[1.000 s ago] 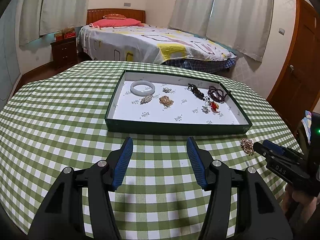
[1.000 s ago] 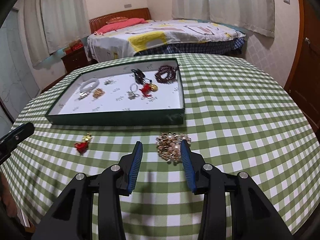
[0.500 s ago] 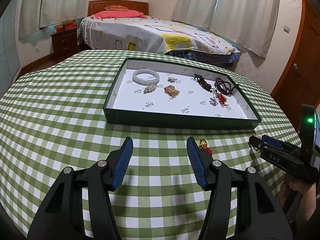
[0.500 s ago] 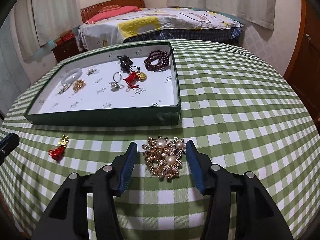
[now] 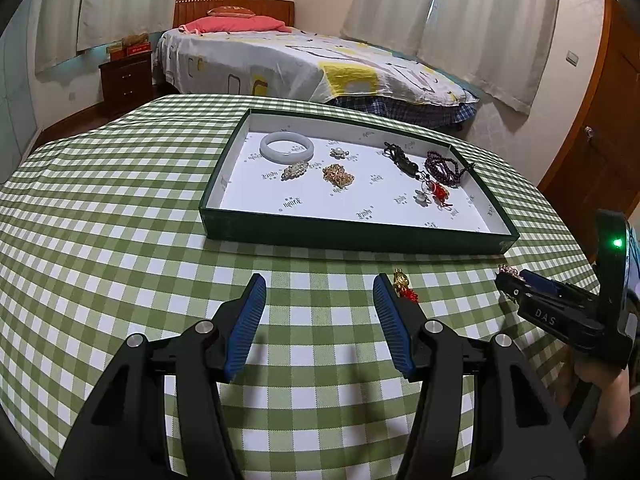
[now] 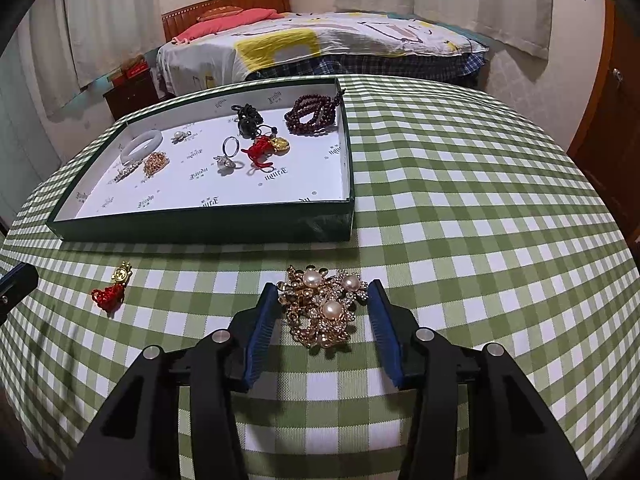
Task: Organize jewelry
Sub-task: 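Grasp the pearl flower brooch with the right tool while the left tool approaches the red-and-gold charm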
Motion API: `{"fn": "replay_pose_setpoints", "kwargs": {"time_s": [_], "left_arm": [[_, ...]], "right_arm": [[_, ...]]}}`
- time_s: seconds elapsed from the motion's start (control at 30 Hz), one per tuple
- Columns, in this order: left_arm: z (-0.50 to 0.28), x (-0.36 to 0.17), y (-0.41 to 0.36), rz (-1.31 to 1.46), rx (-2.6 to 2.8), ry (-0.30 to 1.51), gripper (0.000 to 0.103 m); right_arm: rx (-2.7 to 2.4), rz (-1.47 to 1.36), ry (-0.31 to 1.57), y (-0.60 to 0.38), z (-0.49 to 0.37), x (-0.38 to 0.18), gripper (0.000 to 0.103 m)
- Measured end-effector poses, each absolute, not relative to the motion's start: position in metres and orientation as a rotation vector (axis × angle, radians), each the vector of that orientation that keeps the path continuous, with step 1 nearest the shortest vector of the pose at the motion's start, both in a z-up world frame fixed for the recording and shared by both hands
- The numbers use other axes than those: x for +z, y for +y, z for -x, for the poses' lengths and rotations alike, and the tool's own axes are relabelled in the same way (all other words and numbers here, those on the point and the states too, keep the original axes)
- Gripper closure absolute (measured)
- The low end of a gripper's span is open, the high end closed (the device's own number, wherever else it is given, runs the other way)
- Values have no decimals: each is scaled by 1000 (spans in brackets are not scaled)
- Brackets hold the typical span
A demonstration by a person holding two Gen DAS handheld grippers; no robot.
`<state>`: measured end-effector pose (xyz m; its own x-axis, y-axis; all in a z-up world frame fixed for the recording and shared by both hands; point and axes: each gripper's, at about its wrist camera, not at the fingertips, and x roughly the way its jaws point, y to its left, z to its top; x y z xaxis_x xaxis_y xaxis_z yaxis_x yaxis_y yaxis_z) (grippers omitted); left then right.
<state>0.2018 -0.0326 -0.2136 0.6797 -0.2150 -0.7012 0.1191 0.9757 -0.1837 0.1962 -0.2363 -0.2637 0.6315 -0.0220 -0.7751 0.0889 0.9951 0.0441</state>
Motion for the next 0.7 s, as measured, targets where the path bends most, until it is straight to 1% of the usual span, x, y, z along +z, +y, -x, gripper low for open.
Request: {"fn": "replay_pose_setpoints", "kwargs": {"time_s": [0.03, 0.1, 0.13, 0.7], "left_arm": [[-202, -214, -33, 129, -189, 803, 49], [-201, -214, -34, 129, -191, 805, 49], [-202, -215, -34, 129, -191, 806, 49], [-205, -223, -44, 130, -215, 828, 49]], "right_arm": [[-63, -83, 882, -237, -195, -263, 61], [-59, -79, 875, -236, -192, -262, 71], [-58, -79, 873, -236, -190, -262, 74], [-54, -58, 848, -232, -186, -255, 74]]}}
